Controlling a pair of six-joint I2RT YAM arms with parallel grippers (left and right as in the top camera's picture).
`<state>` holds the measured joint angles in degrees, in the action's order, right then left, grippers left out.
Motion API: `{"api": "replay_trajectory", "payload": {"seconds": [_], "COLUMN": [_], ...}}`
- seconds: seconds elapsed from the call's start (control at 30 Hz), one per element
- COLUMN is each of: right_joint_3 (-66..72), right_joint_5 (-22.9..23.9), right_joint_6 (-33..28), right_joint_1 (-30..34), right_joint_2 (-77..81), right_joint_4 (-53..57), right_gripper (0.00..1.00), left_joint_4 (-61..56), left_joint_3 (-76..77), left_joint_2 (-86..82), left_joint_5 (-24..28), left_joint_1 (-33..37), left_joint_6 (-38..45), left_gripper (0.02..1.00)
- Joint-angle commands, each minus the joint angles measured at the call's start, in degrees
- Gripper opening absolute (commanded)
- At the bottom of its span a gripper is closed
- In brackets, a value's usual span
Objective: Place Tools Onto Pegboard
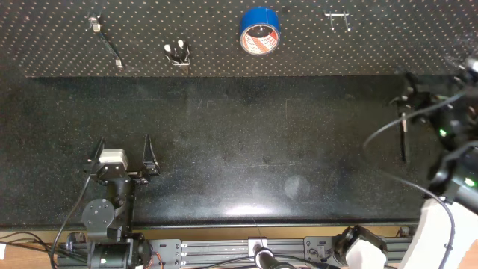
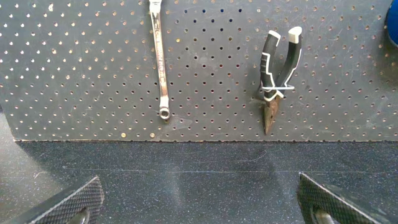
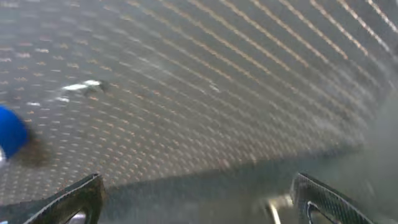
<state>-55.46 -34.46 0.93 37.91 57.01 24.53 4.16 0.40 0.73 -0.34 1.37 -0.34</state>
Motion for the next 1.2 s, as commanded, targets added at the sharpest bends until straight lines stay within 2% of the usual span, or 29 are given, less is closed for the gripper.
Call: {"api": "replay_trajectory", "payload": {"seconds": [0.03, 0.1, 0.2, 0.9, 1.0, 1.03, 1.1, 1.2], "right_joint_3": [-0.92, -0.92, -0.92, -0.92, -0.92, -0.92, -0.92, -0.92], "right_joint_5": [-3.72, -1.95, -1.99, -0.66, 0.17, 2.45, 11.47, 19.63], "right_joint_6": [0.81, 0.31, 0.33, 0.28, -7.02, -8.33, -9.42, -9.42], "right_joint_1": [8.85, 11.08, 12.24, 12.33, 12.33, 12.33, 12.33, 12.33], "right_joint_2": [0.07, 0.66, 0.92, 2.71, 3.85, 3.85, 3.82, 3.98], "right_joint_4": [4.02, 5.42, 6.54, 6.29, 6.60, 6.71, 6.67, 6.56], "right_gripper": [0.967, 0.967, 0.967, 0.967, 0.969, 0.967, 0.967, 0.969], "left_joint_4": [0.42, 0.42, 0.42, 0.39, 0.42, 0.42, 0.42, 0.42], "left_joint_3": [-0.09, -0.09, -0.09, -0.09, -0.09, -0.09, -0.09, -0.09], "left_joint_2": [-0.55, -0.55, -0.55, -0.55, -0.55, -0.55, -0.55, -0.55], "left_joint_5": [0.17, 0.17, 0.17, 0.17, 0.17, 0.17, 0.17, 0.17], "left_joint_1": [0.28, 0.28, 0.28, 0.28, 0.28, 0.28, 0.28, 0.28], "left_joint_6": [-0.92, -0.92, -0.92, -0.92, -0.92, -0.92, -0.92, -0.92], "left_gripper": [0.996, 0.996, 0.996, 0.996, 0.996, 0.996, 0.996, 0.996]}}
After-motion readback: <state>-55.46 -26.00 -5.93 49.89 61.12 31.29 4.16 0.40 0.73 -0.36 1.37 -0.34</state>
